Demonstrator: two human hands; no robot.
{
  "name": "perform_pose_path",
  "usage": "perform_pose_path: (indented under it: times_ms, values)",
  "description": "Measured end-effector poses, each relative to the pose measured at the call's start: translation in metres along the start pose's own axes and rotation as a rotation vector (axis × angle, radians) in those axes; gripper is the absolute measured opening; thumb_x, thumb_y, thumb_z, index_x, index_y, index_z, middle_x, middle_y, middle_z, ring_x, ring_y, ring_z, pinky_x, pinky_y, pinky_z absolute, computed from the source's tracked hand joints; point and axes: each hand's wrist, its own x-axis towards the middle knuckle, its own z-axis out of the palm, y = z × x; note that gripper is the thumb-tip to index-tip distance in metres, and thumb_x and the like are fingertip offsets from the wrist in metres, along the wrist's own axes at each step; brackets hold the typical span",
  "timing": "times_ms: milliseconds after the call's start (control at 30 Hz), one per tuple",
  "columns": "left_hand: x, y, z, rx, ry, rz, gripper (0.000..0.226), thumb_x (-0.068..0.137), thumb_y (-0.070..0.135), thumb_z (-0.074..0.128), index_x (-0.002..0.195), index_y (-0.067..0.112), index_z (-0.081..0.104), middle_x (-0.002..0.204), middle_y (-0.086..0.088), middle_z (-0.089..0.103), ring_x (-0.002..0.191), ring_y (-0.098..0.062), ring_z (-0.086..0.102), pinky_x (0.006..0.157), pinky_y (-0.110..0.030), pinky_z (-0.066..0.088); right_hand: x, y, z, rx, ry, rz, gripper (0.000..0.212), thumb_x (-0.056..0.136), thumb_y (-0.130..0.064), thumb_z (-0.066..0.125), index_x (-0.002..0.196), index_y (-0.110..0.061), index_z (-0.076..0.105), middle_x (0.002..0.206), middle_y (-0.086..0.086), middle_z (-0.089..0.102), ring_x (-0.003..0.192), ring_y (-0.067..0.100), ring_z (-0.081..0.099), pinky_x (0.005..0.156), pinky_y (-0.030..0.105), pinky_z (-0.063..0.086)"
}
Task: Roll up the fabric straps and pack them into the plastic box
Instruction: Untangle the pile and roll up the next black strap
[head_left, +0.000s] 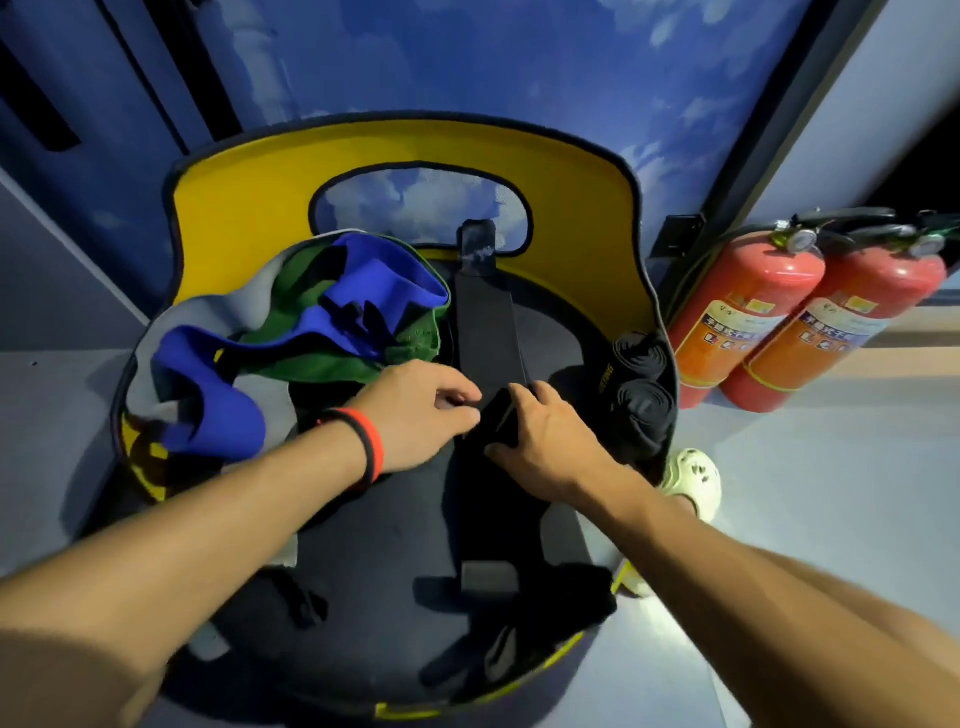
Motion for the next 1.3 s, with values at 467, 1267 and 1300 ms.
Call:
perform_pose_path:
  times_ms: [467,1267,1300]
  values:
    - [-0.035,-0.018,0.070,-0.342,-0.073,-0.136,0.073,0.089,0.021,0.075,0.151,0.034,0.040,0.151,0.003,0.036,0.133,-0.015,0.047,0.090,-0.025,0.042,-0.043,0.018,0.005,0.094,-0.040,0.095,0.079,0.082,-0.046,0.076,0.149,-0.018,0.043,0.136,0.016,0.050,0.128,0.036,0.050,0.105,0.043,0.046]
    - [0.017,-0.029,0.067,-0.193,0.046,-0.177,0.056,0.081,0.010,0.079,0.134,0.018,0.063,0.158,-0.003,0.033,0.141,-0.021,0.041,0.117,-0.036,0.034,-0.001,0.007,0.015,0.150,0.062,-0.069,0.055,0.077,-0.027,0.080,0.128,-0.011,0.063,0.127,0.014,0.057,0.120,0.033,0.053,0.097,0.043,0.049]
    - [0.016,-0.029,0.066,-0.181,0.037,-0.179,0.056,0.081,0.010,0.078,0.134,0.019,0.063,0.159,-0.003,0.032,0.142,-0.021,0.041,0.117,-0.036,0.033,-0.001,0.007,0.013,0.157,0.063,-0.077,0.055,0.077,-0.027,0.081,0.126,-0.011,0.064,0.125,0.013,0.058,0.119,0.032,0.054,0.096,0.042,0.049]
